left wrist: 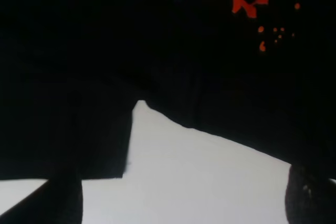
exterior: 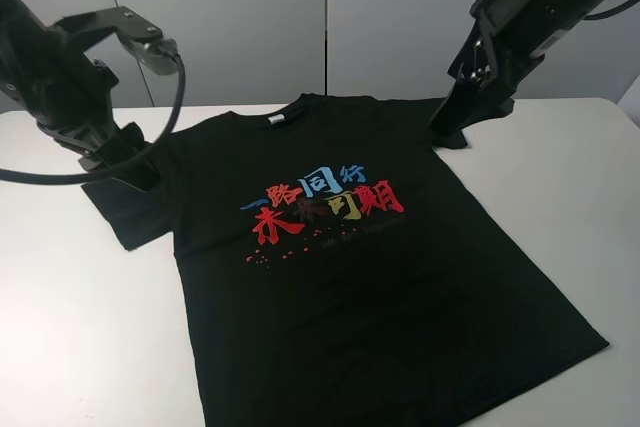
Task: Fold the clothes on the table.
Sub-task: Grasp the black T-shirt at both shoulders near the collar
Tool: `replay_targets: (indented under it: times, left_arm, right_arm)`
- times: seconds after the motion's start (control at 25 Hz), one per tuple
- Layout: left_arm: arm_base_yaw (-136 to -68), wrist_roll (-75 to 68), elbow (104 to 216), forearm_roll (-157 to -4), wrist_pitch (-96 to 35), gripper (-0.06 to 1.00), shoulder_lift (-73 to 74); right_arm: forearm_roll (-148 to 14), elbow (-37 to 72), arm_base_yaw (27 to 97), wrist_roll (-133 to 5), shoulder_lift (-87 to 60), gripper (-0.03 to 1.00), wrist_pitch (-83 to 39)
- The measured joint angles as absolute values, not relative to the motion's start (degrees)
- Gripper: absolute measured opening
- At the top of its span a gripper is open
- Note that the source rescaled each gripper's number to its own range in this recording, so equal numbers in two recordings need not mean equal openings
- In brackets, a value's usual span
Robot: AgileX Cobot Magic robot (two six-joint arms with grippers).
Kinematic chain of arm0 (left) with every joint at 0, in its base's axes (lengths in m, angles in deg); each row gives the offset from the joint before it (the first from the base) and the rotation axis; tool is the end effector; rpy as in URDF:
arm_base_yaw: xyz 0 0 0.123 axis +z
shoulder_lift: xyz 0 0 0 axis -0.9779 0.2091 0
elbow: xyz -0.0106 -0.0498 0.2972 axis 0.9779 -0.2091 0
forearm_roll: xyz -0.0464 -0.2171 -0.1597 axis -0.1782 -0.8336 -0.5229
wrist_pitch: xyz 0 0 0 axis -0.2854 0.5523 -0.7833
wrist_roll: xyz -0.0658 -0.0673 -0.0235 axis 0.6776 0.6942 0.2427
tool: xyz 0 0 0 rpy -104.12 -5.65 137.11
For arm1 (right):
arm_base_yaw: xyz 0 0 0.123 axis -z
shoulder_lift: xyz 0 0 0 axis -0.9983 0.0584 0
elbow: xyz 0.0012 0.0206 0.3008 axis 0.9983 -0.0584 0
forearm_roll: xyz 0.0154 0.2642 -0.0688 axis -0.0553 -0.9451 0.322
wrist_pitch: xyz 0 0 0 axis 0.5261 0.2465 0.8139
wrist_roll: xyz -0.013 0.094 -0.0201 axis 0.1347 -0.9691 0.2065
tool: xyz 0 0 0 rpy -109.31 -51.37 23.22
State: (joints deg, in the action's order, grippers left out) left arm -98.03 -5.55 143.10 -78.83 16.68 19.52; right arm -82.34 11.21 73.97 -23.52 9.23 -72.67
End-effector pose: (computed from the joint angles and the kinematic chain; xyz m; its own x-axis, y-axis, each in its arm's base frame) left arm 0.3059 -0.1288 0.2309 -0.6214 0.7242 -0.2989 0.7624 0.6469 -0.0177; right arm 0.3437 0.1111 0.2690 -0.3612 -0.8318 -0.4215 -0.9168 0.3994 -0.0028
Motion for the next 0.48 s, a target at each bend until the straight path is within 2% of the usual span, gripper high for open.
replay_targets:
  times: [0.24,0.48]
  left_arm:
    - [-103.01,-5.64,143.25,-77.51,9.68,0.99,30.63]
    - [-104.54,-5.54,148.48,-77.38,11.28,0.99,39.95]
  right_arm:
    - [-79.20,11.34,73.93,-18.99,14.10,1.00,-71.35]
    - [-76.54,11.34,73.93,-18.43,15.26,1.00,-70.96]
